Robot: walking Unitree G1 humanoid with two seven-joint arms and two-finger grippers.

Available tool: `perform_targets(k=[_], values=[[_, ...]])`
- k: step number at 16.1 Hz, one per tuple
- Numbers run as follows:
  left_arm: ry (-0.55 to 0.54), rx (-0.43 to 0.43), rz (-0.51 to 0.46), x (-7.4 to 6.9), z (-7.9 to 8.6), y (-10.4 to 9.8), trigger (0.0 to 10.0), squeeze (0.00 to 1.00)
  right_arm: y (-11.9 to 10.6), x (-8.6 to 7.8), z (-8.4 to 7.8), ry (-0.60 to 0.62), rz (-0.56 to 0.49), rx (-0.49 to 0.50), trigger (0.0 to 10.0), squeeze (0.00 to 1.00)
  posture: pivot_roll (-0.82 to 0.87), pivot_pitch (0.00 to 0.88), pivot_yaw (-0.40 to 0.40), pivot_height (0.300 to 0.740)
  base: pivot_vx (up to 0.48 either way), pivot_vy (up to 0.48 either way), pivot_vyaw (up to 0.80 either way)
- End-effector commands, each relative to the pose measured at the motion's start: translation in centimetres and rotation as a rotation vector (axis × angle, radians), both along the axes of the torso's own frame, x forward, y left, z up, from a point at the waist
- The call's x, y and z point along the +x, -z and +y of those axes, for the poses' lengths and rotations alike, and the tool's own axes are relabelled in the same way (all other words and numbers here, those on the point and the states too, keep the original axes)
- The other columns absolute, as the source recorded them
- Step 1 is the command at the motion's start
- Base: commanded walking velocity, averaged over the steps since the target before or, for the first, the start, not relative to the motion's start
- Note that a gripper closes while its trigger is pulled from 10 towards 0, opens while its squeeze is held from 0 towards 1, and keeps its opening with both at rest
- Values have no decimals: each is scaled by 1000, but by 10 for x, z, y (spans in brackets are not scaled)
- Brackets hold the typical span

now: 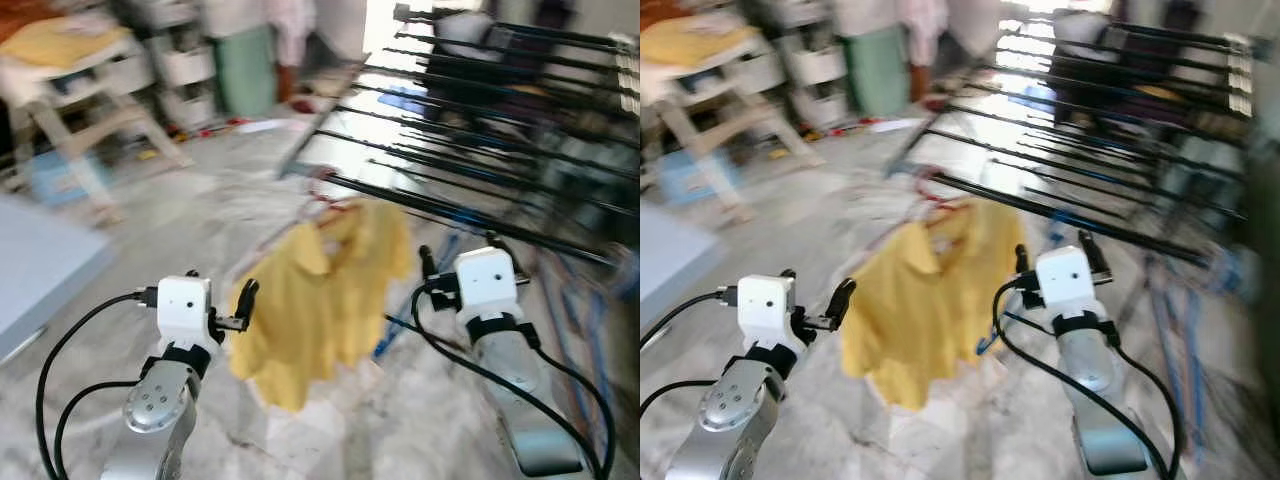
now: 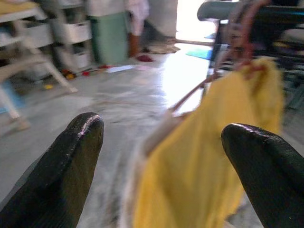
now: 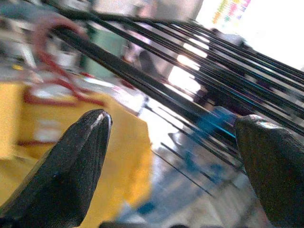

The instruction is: Hang hanger

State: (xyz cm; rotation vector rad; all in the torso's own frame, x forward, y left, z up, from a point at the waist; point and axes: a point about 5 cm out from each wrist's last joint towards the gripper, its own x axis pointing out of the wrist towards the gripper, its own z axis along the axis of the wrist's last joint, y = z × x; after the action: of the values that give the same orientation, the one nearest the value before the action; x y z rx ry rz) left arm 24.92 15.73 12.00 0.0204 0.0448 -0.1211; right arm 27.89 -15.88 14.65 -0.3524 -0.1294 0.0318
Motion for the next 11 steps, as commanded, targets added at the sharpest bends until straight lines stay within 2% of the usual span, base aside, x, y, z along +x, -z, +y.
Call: perform_targets(k=[1,11], values=[[-19,10,-17,0,2,-3,10000,0,-4,0,2,-15,-13,3,10000,0,-10,34,-1,740,0,0,800],[-93,39,-18,2,3,-4,10000,0,-3,2,14,-102,-1,30,10000,0,-5,40,-3,740,0,0,800]])
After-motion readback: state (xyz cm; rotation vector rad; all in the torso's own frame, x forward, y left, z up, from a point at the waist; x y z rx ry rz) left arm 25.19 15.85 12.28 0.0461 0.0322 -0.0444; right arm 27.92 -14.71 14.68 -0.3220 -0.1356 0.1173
